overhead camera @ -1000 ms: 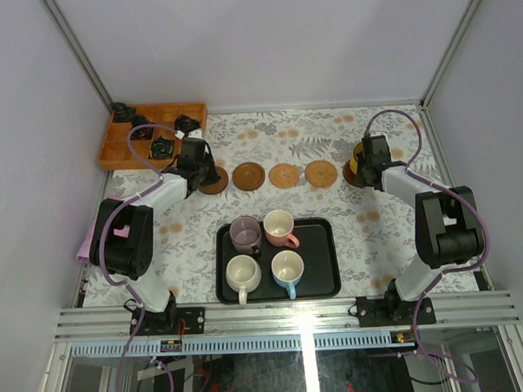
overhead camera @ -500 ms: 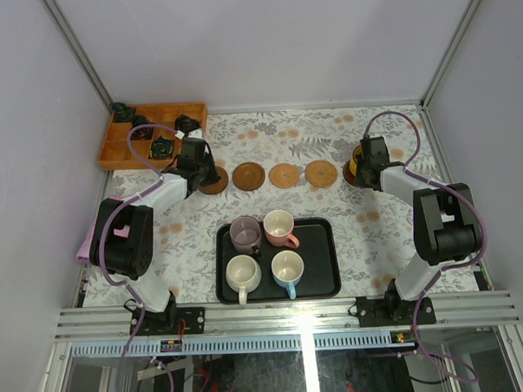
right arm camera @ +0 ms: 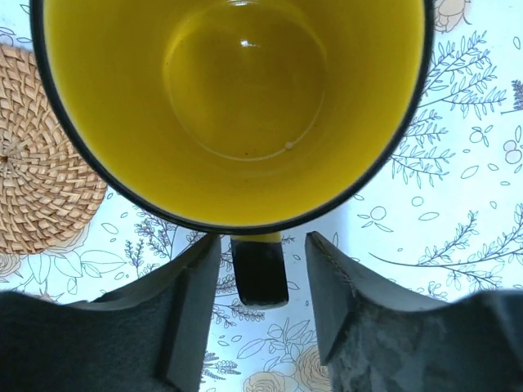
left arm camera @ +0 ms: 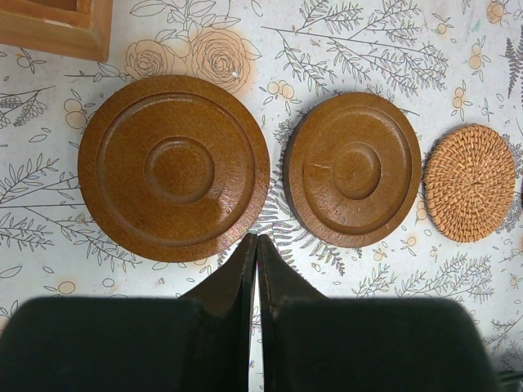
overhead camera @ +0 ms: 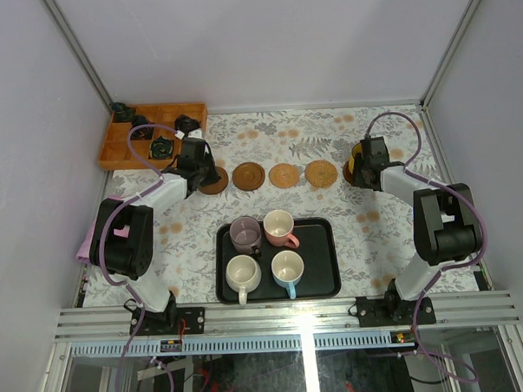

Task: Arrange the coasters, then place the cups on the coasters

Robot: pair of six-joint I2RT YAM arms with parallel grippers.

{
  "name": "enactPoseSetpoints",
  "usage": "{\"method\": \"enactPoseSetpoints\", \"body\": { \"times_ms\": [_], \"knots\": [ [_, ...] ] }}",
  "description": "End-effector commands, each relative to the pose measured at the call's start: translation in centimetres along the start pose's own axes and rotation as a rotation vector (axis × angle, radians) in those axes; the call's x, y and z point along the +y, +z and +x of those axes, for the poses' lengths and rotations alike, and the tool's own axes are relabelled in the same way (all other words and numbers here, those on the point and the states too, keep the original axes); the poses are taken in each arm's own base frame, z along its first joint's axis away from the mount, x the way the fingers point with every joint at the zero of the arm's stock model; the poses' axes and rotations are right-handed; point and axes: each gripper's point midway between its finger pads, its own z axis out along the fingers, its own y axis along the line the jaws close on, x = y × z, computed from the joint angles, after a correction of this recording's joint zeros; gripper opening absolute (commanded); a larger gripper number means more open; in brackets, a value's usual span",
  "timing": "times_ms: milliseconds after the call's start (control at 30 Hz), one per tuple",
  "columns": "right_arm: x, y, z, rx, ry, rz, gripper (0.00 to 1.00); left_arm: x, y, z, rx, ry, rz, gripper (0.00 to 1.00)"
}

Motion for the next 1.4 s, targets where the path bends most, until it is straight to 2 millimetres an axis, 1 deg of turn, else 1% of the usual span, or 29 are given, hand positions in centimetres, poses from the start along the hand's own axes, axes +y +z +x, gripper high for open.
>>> {"method": "enactPoseSetpoints", "body": {
  "times_ms": [0,67,167,267,400,467,533,633,667,700,767,867,900,933,967,1033,1133,1233,1367],
  "knots": [
    [-0.6,-2.0,-2.3,-0.066,0.03,0.021,0.57,-0.5,-0.1,-1.1,-0.04,0.012,0.027,0.0],
    [-0.7,-2.5,-2.2,-0.067,0.032,0.021,0.6,-0.5,-0.1,-1.0,-0.038,0.012,0.03,0.0],
    [-0.8,-3.3,-2.2,-0.071,0.034,0.019,0.61,-0.6,0.0,-0.9,-0.037,0.01,0.033,0.0],
    [-0.9,-4.6,-2.6,-0.086,0.041,0.013,0.62,-0.6,-0.1,-1.0,-0.04,0.008,0.033,0.0],
    [-0.4,-7.2,-3.2,-0.113,0.044,-0.005,0.62,-0.5,-0.3,-0.9,-0.042,0.006,0.031,0.0],
    [0.5,-8.8,-3.1,-0.122,0.03,-0.028,0.63,-0.4,-0.5,-0.9,-0.044,0.006,0.03,0.0],
    [1.8,-10.3,-2.3,-0.117,-0.007,-0.06,0.64,-0.4,-0.6,-0.9,-0.046,0.006,0.028,0.0],
    [4.7,-12.9,-0.4,-0.101,-0.089,-0.147,0.7,-0.3,-0.9,-0.8,-0.047,0.004,0.027,0.0],
    [5.7,-13.7,0.4,-0.094,-0.121,-0.176,0.73,-0.3,-1.0,-0.7,-0.047,0.004,0.029,0.0],
    [6.9,-14.6,1.3,-0.088,-0.156,-0.217,0.78,-0.3,-1.2,-0.7,-0.045,0.006,0.029,0.0],
    [8.4,-16.2,2.4,-0.079,-0.18,-0.286,0.85,-0.3,-1.4,-0.5,-0.041,0.012,0.032,0.0],
    [9.9,-18.3,3.4,-0.071,-0.17,-0.402,0.88,-0.3,-1.7,-0.3,-0.033,0.022,0.041,0.0],
    [10.3,-19.0,3.5,-0.071,-0.166,-0.44,0.91,-0.4,-1.8,-0.2,-0.032,0.022,0.044,0.0],
    [10.7,-19.6,3.9,-0.064,-0.172,-0.474,0.98,-0.4,-1.9,-0.2,-0.031,0.023,0.048,0.0],
    [10.9,-20.1,4.4,-0.051,-0.18,-0.499,1.0,-0.5,-2.0,-0.1,-0.029,0.022,0.052,0.0],
    [11.3,-20.9,5.3,-0.024,-0.203,-0.541,1.0,-0.7,-2.3,-0.1,-0.029,0.017,0.064,0.0],
    [11.9,-21.5,6.9,0.011,-0.242,-0.587,1.0,-1.0,-3.0,-0.3,-0.042,0.005,0.075,0.02],
    [12.5,-21.5,8.0,0.038,-0.266,-0.606,0.99,-1.1,-3.9,-0.9,-0.066,0.001,0.077,0.02],
    [13.4,-21.5,9.0,0.054,-0.282,-0.628,0.96,-0.8,-5.0,-1.5,-0.095,-0.003,0.061,0.03]
  ]
}}
